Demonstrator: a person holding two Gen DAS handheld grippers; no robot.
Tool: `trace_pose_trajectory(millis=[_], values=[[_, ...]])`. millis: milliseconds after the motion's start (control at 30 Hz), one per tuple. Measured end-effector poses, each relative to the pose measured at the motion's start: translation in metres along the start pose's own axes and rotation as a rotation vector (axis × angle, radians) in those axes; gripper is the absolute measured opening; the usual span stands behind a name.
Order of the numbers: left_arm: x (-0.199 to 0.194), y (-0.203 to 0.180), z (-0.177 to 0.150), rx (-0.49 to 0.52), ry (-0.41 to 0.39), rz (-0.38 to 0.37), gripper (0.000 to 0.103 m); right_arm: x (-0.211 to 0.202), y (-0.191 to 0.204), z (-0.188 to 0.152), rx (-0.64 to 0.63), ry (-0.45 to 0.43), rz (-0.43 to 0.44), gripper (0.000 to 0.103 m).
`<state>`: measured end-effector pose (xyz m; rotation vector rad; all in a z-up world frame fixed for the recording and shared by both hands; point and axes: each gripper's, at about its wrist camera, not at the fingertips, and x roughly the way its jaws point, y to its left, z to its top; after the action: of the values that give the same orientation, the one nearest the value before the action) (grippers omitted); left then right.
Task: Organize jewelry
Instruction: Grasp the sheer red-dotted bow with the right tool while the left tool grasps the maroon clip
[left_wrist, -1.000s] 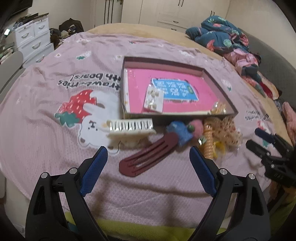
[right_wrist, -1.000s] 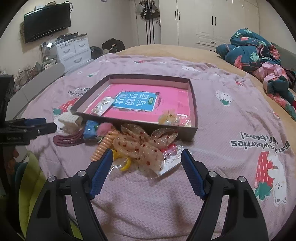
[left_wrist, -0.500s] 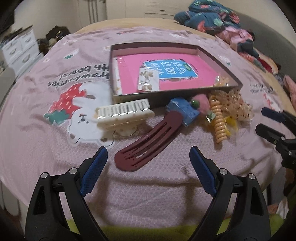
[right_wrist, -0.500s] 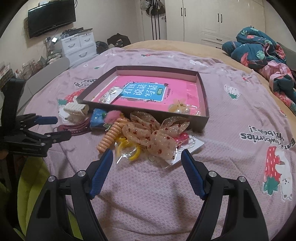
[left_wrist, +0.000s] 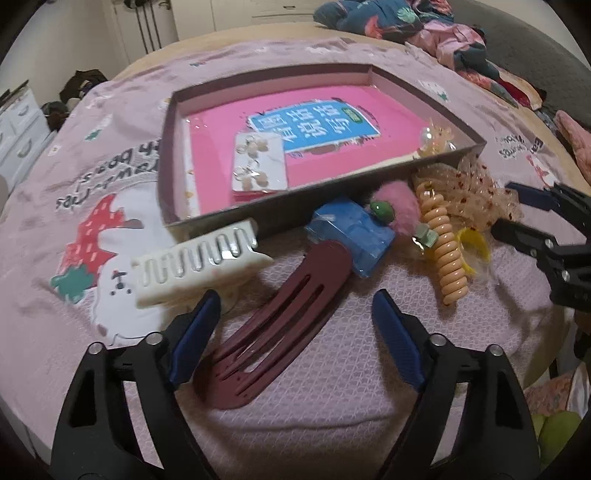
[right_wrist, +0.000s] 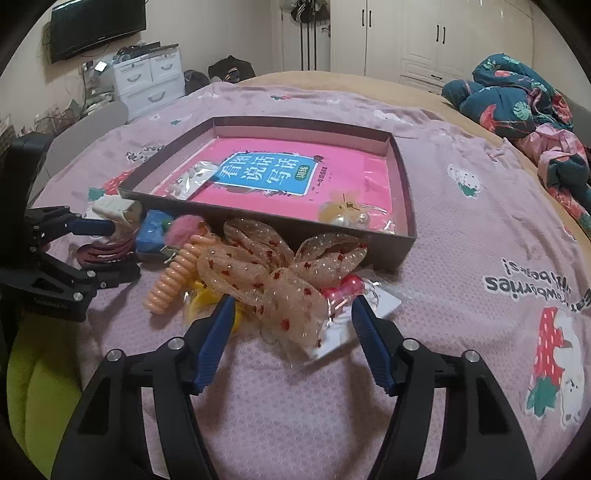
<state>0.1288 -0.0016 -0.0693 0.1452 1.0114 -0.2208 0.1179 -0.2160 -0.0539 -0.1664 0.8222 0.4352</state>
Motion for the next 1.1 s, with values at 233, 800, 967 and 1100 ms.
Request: trace_pose_trajectory(millis=[233,800,967,1100], values=[[0.004,0.0,-0.002,-0.006,0.008,-0.027,0.047,0.006,0.007,0.008,-0.052,-0.011,0.015,0.036],[-0.018,-0.014,-0.023,-0.073,0.001,-0.076,0.025,-0.022,0.006,-0.007,-0.041,-0.03,0.071,0.006],[-0.028,-0.015,-0.029,-0.101,-0.024,-0.083,0.022,-0.037,-0.003,-0.011,-0.017,-0.055,0.054,0.005],[-0.032,-0.014,-0.03,-0.114,-0.034,-0.078,0.022,-0.047,-0.013,-0.011,0.001,-0.075,0.03,0.005]])
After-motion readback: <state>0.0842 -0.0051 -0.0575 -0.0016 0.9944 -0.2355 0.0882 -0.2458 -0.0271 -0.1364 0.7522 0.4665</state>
